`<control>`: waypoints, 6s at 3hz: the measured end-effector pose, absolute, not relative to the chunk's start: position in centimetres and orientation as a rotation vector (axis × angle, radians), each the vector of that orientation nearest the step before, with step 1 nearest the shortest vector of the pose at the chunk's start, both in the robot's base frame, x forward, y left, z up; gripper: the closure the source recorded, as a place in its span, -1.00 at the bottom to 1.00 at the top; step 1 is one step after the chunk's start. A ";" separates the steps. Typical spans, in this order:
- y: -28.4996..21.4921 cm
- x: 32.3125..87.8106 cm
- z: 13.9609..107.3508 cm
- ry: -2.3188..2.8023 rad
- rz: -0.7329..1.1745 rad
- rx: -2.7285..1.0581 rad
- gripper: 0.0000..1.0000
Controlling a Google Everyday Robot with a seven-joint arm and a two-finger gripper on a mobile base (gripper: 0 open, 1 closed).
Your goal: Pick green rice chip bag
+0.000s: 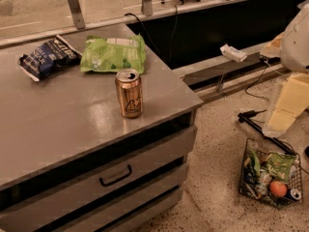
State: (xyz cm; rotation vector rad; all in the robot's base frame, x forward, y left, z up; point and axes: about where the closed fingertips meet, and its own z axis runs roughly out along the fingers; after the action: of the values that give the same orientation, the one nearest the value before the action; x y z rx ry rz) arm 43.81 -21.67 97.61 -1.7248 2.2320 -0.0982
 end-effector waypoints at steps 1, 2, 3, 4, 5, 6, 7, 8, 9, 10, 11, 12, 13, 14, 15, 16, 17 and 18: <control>-21.7 43.8 97.6 2.232 -0.098 -1.725 -1.00; -21.4 45.0 98.1 2.192 -0.112 -1.738 -1.00; -20.3 48.9 98.6 2.101 -0.101 -1.777 -1.00; -17.2 54.8 100.2 1.929 -0.086 -1.809 -1.00; -12.8 60.6 102.3 1.742 -0.095 -1.833 -1.00; -12.8 60.6 102.2 1.742 -0.095 -1.833 -1.00; -12.1 62.4 103.1 1.686 -0.128 -1.836 -1.00; -10.5 66.1 103.6 1.601 -0.136 -1.857 -1.00; -7.2 70.6 104.1 1.530 -0.152 -1.865 -1.00; -3.6 74.2 102.6 1.493 -0.102 -1.850 -1.00; 0.1 76.8 99.7 1.477 -0.021 -1.844 -1.00; 2.9 78.5 96.5 1.489 0.047 -1.849 -1.00; 4.8 79.4 93.7 1.516 0.144 -1.833 -1.00; 6.3 79.6 91.5 1.543 0.208 -1.836 -1.00; 7.9 79.6 89.5 1.565 0.245 -1.862 -1.00; 8.7 80.0 87.3 1.598 0.244 -1.881 -1.00; 9.0 80.5 85.8 1.621 0.228 -1.885 -1.00; 9.1 80.6 84.8 1.628 0.227 -1.888 -0.65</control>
Offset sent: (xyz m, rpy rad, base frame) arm 0.0257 0.0053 0.0059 0.0050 -0.0368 0.0548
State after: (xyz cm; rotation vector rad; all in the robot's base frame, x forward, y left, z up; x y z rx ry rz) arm 80.57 9.15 84.84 -1.8875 1.6284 0.2267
